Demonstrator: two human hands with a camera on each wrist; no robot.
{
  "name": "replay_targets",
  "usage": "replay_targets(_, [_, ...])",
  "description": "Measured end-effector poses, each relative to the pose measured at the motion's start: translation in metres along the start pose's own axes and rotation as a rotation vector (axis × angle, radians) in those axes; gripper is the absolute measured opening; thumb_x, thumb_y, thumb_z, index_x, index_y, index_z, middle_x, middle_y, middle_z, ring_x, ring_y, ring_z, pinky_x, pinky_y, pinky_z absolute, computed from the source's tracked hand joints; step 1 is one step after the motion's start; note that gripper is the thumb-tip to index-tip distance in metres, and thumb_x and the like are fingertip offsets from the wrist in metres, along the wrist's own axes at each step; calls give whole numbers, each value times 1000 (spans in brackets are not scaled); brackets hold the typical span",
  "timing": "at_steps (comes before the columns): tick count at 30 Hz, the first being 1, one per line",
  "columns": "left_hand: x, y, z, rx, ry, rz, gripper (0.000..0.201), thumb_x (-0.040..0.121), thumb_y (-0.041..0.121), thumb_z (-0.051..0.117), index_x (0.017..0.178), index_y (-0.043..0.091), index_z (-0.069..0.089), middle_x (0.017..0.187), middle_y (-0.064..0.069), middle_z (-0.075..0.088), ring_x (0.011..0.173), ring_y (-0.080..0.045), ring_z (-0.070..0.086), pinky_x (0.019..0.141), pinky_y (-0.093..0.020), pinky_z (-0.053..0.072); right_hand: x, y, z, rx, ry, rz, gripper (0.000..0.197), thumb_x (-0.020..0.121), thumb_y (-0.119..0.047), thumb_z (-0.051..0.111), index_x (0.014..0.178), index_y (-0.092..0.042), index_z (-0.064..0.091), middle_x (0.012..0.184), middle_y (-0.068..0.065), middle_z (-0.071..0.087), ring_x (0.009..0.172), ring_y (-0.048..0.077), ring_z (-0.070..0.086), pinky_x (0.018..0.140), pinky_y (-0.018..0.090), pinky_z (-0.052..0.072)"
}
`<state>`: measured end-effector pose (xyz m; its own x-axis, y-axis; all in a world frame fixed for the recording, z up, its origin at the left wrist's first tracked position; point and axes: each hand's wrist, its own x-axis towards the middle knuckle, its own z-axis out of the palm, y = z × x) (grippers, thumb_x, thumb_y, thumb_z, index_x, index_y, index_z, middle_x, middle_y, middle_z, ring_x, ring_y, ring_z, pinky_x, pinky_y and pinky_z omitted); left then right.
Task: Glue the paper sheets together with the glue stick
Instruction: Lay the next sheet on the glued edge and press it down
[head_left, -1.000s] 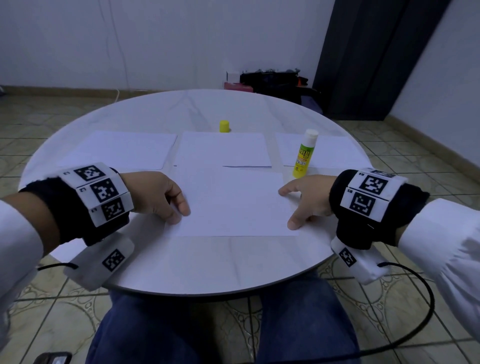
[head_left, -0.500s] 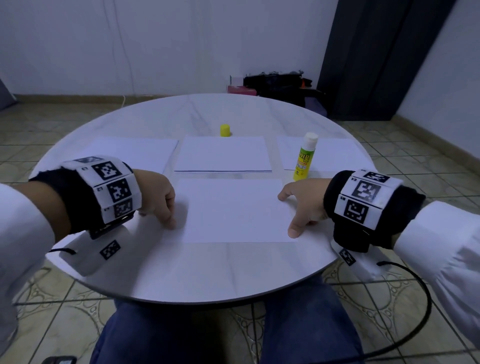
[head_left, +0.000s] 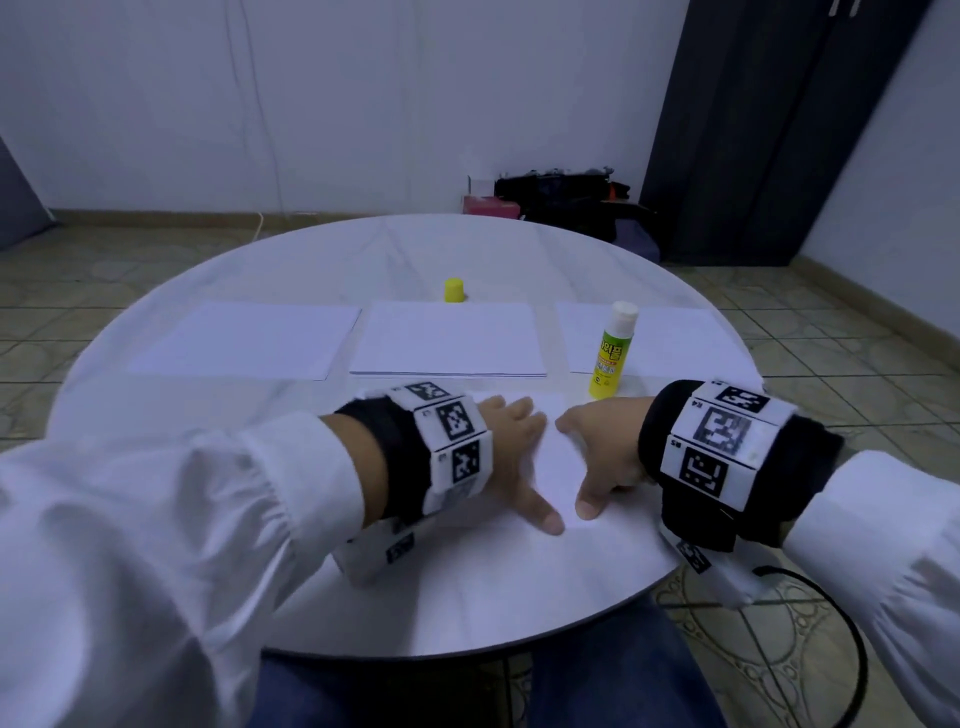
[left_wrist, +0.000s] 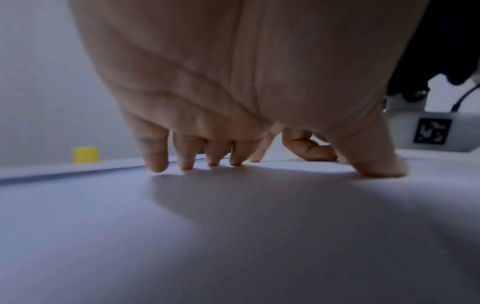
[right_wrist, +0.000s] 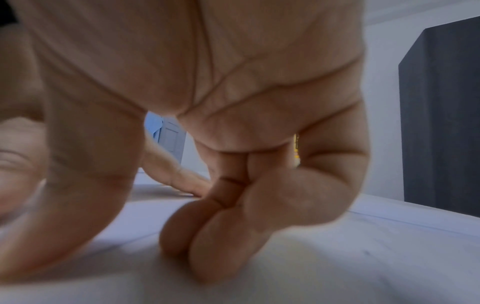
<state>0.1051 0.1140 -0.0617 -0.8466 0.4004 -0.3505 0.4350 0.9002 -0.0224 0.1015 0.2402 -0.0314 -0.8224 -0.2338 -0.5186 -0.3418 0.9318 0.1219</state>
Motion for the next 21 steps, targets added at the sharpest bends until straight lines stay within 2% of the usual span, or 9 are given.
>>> replay_targets(3, [-15,-36,0,12,-111,-80,119,69,70,66,153,17,0,161,-1,0,147,-23,6,118,-47,15,-1,0,-1,-16,-17,-7,60,73,-38,77,117,-7,51,79,1,59,65,17,54,51,26,41])
replay_targets(4, [-22,-51,1,7,-148,-111,123,68,69,68,153,18,-6,161,0,-7,148,-22,0,119,-48,12,-1,0,-2,-18,-18,-3,57,74,-38,77,115,-8,50,73,-1,54,60,16,49,48,26,37])
replay_targets(7, [-39,-98,6,2,-221,-198,130,66,65,73,152,16,-12,160,2,-15,148,-18,-6,120,-44,8,0,-1,-2,-5,-19,-3,55,74,-37,77,112,-9,48,71,-2,50,65,16,49,51,25,35])
replay_targets(9, [-50,-121,8,12,-248,-233,134,64,65,75,151,17,-14,159,5,-16,147,-13,-8,120,-41,6,0,-2,-2,-6,-21,-11,52,74,-36,77,108,-9,48,75,-2,50,76,19,52,58,26,40])
replay_targets(11, [-57,-133,10,10,-262,-242,135,63,64,76,151,18,-16,159,7,-17,147,-11,-9,120,-39,4,-4,-4,-4,-30,-18,-36,43,75,-34,76,101,-14,48,84,-3,51,92,22,53,73,29,43])
replay_targets(13, [-59,-136,11,10,-261,-238,135,63,63,76,151,20,-17,159,7,-18,147,-11,-9,120,-38,4,-10,-12,-4,-85,-21,-92,45,80,-25,71,118,-16,49,110,1,55,109,24,52,87,31,46])
replay_targets(15, [-58,-135,11,26,-267,-240,135,64,63,76,150,20,-18,159,8,-18,147,-11,-9,120,-38,4,-15,-25,-4,-177,-7,-164,58,83,-15,64,136,-20,41,128,6,46,117,26,48,95,35,46])
replay_targets(18, [-58,-134,9,53,-283,-251,139,60,65,77,150,21,-20,159,8,-18,147,-12,-7,120,-40,5,-20,-59,-3,-286,9,-341,52,90,-16,48,139,-30,36,139,8,32,125,31,36,101,43,40])
replay_targets(21, [-59,-132,7,79,-298,-254,142,58,66,77,149,21,-21,159,7,-17,148,-13,-4,120,-40,6,-18,-96,-5,-363,14,-520,56,98,-21,38,149,-31,20,156,4,13,138,31,24,110,40,29])
